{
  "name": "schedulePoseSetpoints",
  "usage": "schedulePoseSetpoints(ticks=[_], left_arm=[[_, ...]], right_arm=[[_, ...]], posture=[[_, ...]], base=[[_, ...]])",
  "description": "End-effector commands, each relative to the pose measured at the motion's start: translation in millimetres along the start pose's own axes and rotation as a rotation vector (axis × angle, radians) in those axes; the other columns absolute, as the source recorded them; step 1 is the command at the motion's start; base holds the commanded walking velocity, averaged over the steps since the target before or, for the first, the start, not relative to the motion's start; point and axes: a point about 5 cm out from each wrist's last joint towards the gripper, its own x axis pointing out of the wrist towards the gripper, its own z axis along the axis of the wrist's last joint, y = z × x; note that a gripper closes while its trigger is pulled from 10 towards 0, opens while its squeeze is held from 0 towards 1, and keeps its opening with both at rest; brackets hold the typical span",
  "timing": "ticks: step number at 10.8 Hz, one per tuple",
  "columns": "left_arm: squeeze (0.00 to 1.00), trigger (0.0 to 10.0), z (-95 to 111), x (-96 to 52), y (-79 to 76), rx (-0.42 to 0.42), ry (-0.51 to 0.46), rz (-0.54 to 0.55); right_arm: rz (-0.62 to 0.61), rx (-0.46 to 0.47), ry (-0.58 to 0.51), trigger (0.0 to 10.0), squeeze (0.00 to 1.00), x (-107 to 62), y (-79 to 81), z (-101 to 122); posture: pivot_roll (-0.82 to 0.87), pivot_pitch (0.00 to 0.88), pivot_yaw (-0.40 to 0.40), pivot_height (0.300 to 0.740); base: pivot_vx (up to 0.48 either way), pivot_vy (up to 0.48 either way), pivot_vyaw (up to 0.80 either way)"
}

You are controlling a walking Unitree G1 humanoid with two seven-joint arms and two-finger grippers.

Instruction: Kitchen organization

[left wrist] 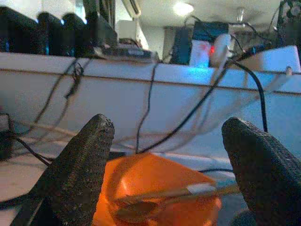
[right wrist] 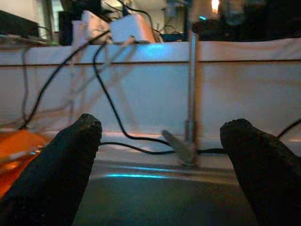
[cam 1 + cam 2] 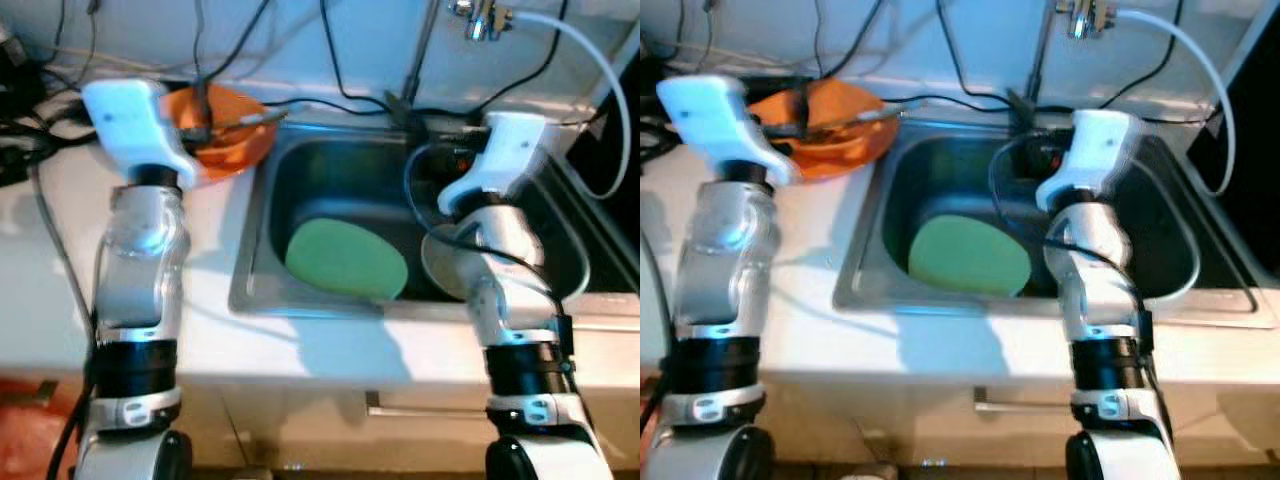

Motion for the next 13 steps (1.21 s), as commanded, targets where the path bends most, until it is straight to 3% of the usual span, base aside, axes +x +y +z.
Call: schedulePoseSetpoints(ticks=[1,3,6,9,13], left_arm=[[0.00,10.0,-2.9,-3.7,-3.7,0.000,0.018,-0.008],[0.00,10.0,-3.2,-5.5,1.5,0.026,0.036,0.025],[0.00,10.0,-18.9,-2.2,15.2,0.036,0.148,0.107],[0.00,10.0,-16.5,5.0,16.0,0.030,0.156,0.110],[0.00,10.0,-20.6,6.7,19.5,0.024,0.183,0.118]], right_arm=[[-0.031,0.002,0.005,10.0,0.00,-3.6,-9.9,0.9],[-0.042,0.007,0.021,10.0,0.00,-5.2,-11.2,-1.7],[-0.068,0.060,0.019,10.0,0.00,-5.9,-11.9,-1.1],[-0.021,0.052,0.037,10.0,0.00,-8.8,-4.3,-1.9],[-0.059,0.048,0.042,10.0,0.00,-10.3,-10.2,-1.9]], posture=[[0.14,0.080,-0.029,0.740],[0.14,0.082,-0.024,0.740],[0.14,0.084,-0.010,0.740],[0.14,0.087,0.001,0.740],[0.13,0.095,0.003,0.740]], base=[[0.000,0.000,0.00],[0.000,0.000,0.00],[0.000,0.000,0.00],[0.000,0.000,0.00],[0.000,0.000,0.60]])
